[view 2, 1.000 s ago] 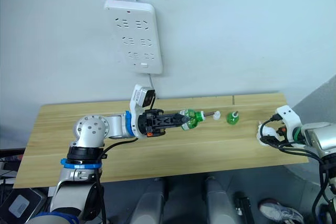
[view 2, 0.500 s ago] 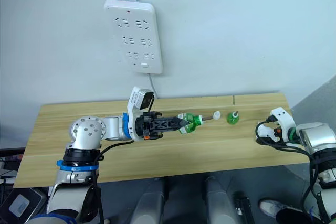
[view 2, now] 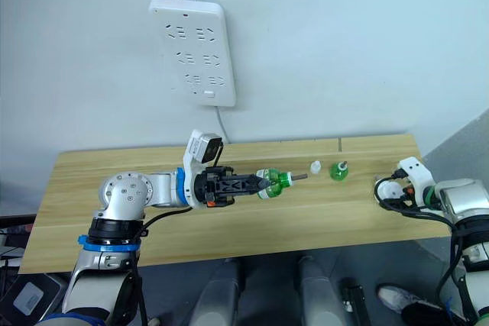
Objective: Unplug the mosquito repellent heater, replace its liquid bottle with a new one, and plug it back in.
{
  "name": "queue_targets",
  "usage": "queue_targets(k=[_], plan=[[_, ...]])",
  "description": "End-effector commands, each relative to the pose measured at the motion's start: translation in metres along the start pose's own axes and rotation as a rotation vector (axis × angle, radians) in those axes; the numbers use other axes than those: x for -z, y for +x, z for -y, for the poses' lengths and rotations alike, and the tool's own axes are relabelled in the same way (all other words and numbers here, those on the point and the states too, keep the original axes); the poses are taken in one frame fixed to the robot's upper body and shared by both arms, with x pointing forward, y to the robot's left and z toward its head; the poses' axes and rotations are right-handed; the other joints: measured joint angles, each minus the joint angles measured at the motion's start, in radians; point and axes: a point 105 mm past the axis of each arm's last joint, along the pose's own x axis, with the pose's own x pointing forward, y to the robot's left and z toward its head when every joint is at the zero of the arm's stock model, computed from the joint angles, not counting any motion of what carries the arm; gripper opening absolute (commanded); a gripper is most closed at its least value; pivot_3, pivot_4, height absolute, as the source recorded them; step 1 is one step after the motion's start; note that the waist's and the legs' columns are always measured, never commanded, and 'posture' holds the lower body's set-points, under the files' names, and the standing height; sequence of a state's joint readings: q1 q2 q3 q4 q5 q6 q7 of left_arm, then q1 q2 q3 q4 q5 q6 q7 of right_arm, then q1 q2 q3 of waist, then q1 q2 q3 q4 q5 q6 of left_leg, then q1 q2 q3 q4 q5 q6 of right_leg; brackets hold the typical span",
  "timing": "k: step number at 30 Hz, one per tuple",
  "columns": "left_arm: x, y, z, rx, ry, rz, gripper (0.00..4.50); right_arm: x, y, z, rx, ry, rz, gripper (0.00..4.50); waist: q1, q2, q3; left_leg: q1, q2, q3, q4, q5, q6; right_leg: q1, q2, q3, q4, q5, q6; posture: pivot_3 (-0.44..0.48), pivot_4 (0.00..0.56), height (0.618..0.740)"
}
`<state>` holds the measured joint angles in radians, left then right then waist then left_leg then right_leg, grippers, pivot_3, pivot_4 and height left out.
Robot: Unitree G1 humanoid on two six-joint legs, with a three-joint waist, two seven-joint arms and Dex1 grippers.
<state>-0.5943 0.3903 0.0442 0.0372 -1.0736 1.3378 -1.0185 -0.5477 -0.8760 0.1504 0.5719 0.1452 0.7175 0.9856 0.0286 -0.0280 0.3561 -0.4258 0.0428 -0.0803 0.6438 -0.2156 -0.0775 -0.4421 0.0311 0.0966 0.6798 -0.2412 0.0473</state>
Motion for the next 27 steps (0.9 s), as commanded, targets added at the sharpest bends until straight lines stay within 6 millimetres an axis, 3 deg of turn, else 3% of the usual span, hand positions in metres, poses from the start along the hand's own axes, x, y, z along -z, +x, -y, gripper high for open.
queue_targets(k=[1,3,8,12,15,19,27], plan=[[0.002,0.001,0.006,0.030,0.035,-0.016,2.31,-0.006,-0.027,0.005,0.007,-0.003,0.035,2.99,0.000,0.002,0.001,0.000,0.000,0.000,0.000,0.000,0.000,0.000,0.000,0.000,0.000,0.000,0.000,0.268,0.366,0.740],[0.002,0.000,0.005,0.036,0.045,-0.016,2.31,-0.015,-0.047,-0.005,-0.053,0.021,0.073,2.99,0.001,0.006,0.004,-0.001,0.000,0.000,0.000,0.000,0.000,0.000,0.000,0.000,0.000,0.000,0.000,0.259,0.363,0.740],[0.003,-0.001,0.006,0.058,0.058,-0.010,2.31,-0.034,-0.100,-0.052,-0.313,0.165,0.146,2.99,-0.001,0.010,0.006,-0.002,-0.001,0.000,0.000,0.000,0.000,-0.001,-0.001,0.000,-0.001,-0.001,0.001,0.242,0.359,0.740],[-0.003,0.007,0.011,0.121,0.072,0.005,2.31,-0.063,-0.175,-0.098,-0.710,0.316,0.259,2.99,-0.001,0.012,0.008,-0.002,-0.001,0.000,0.000,0.000,0.000,-0.001,-0.001,0.000,-0.001,-0.001,0.001,0.217,0.352,0.740],[-0.008,0.015,0.017,0.169,0.085,0.011,2.31,-0.074,-0.204,-0.116,-0.852,0.325,0.275,2.99,-0.002,0.012,0.008,-0.003,-0.003,0.000,0.000,0.000,0.000,-0.001,-0.003,0.000,-0.002,-0.001,0.001,0.217,0.352,0.740],[-0.014,0.025,0.023,0.224,0.098,0.019,2.31,-0.083,-0.218,-0.137,-0.940,0.319,0.269,2.99,-0.003,0.011,0.008,-0.006,-0.004,0.000,0.000,-0.001,0.001,-0.001,-0.004,-0.001,-0.006,-0.001,0.002,0.181,0.335,0.740],[-0.017,0.046,0.033,0.306,0.119,0.017,2.31,-0.097,-0.204,-0.146,-0.887,0.265,0.339,2.99,-0.003,0.011,0.008,-0.009,-0.015,0.000,0.000,-0.001,0.001,-0.004,-0.016,0.000,-0.005,-0.005,0.010,0.177,0.326,0.740]])
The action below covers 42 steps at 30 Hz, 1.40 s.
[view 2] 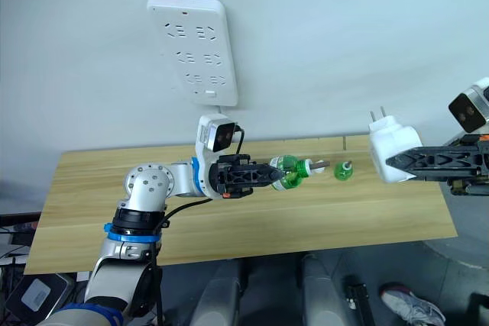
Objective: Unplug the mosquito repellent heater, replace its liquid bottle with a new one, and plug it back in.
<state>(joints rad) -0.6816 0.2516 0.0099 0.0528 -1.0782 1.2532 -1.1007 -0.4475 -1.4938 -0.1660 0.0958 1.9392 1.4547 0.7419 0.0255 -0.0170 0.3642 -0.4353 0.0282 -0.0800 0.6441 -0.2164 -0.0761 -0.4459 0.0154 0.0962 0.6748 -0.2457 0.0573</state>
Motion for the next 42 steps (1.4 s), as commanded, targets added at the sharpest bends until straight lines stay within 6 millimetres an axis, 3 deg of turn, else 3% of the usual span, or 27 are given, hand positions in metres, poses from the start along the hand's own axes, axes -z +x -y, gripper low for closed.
queue_targets(k=[1,32,42], plan=[[-0.004,0.011,0.009,0.068,0.029,0.009,2.31,-0.005,0.007,-0.008,-0.013,-0.068,0.009,2.99,0.000,0.000,0.000,0.000,0.000,0.000,0.000,0.000,0.000,0.000,0.000,0.000,0.000,0.000,0.000,0.177,0.326,0.740],[0.002,0.034,-0.004,0.105,0.036,0.025,2.31,-0.007,0.020,-0.015,-0.091,-0.110,-0.020,2.99,0.000,0.000,0.000,0.000,0.000,0.000,0.001,0.000,0.000,0.000,0.000,0.000,0.001,0.000,0.000,0.159,0.338,0.740],[-0.005,0.038,-0.009,0.099,0.046,0.046,2.31,-0.005,0.022,-0.016,-0.107,-0.107,-0.034,2.99,0.000,0.000,0.000,0.000,0.000,0.000,0.001,0.000,0.000,0.000,0.000,0.000,0.001,0.000,0.000,0.159,0.338,0.740]])
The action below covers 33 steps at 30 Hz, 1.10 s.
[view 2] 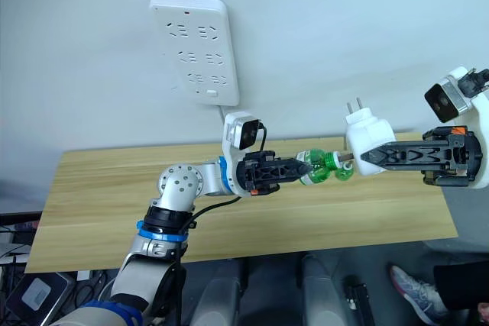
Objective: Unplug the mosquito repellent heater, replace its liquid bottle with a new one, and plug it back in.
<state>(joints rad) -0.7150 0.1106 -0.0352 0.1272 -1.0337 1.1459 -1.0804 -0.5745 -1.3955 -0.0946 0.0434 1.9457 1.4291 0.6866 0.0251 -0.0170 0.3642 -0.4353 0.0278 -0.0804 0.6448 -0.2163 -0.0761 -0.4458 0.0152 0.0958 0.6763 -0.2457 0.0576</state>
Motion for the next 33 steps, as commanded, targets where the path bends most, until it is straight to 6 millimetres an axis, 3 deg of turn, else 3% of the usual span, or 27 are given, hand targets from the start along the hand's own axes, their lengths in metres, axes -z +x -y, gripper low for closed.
queue_targets(k=[1,21,33], plan=[[-0.004,0.007,0.005,0.036,0.032,-0.003,2.31,-0.002,0.000,-0.011,-0.042,-0.027,-0.004,2.99,0.000,0.000,0.000,0.000,0.000,0.000,0.000,0.000,0.000,0.000,0.000,0.000,0.000,0.000,0.000,0.159,0.338,0.740],[-0.007,0.020,0.003,0.066,0.052,-0.008,2.31,-0.001,0.010,-0.007,-0.023,-0.069,0.001,2.99,0.000,0.000,0.000,0.000,0.000,0.000,0.000,0.000,0.000,0.000,0.000,0.000,0.001,0.000,0.000,0.151,0.342,0.740],[-0.006,0.020,0.005,0.089,0.060,-0.034,2.31,0.001,0.019,0.003,0.100,-0.140,0.012,2.99,-0.001,0.000,0.000,0.000,0.000,0.000,0.000,0.000,0.000,0.000,0.000,0.000,0.001,0.000,0.000,0.146,0.338,0.740]])
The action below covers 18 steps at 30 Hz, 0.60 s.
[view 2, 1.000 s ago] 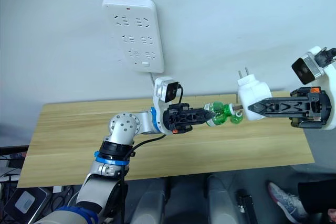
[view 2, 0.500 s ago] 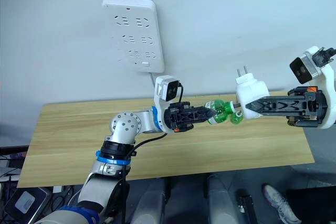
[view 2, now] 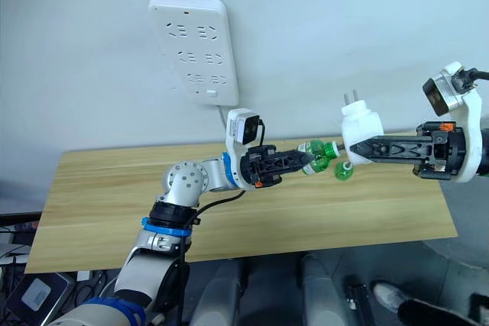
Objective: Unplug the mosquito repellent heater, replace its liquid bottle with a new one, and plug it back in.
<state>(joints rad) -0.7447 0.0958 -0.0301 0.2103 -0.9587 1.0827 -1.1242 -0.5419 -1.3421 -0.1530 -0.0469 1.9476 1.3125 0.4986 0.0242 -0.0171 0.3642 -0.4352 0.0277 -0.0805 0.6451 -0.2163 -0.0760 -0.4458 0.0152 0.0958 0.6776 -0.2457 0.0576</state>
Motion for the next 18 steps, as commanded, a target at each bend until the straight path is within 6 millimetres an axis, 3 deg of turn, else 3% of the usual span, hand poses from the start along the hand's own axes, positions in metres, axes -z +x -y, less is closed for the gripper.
queue_targets(k=[1,18], plan=[[0.001,0.022,0.018,0.121,0.037,-0.059,2.31,0.010,0.007,-0.009,-0.022,-0.023,-0.056,2.99,0.000,0.000,0.000,0.000,0.000,0.000,0.000,0.000,0.000,0.000,0.000,0.000,0.000,0.000,0.000,0.148,0.333,0.740],[-0.004,0.016,0.019,0.104,0.054,-0.056,2.31,0.008,-0.007,-0.018,-0.068,0.017,-0.080,2.99,0.000,0.000,0.000,0.000,0.000,0.000,0.000,0.000,0.000,0.000,0.000,0.000,0.001,0.000,0.000,0.155,0.319,0.740]])
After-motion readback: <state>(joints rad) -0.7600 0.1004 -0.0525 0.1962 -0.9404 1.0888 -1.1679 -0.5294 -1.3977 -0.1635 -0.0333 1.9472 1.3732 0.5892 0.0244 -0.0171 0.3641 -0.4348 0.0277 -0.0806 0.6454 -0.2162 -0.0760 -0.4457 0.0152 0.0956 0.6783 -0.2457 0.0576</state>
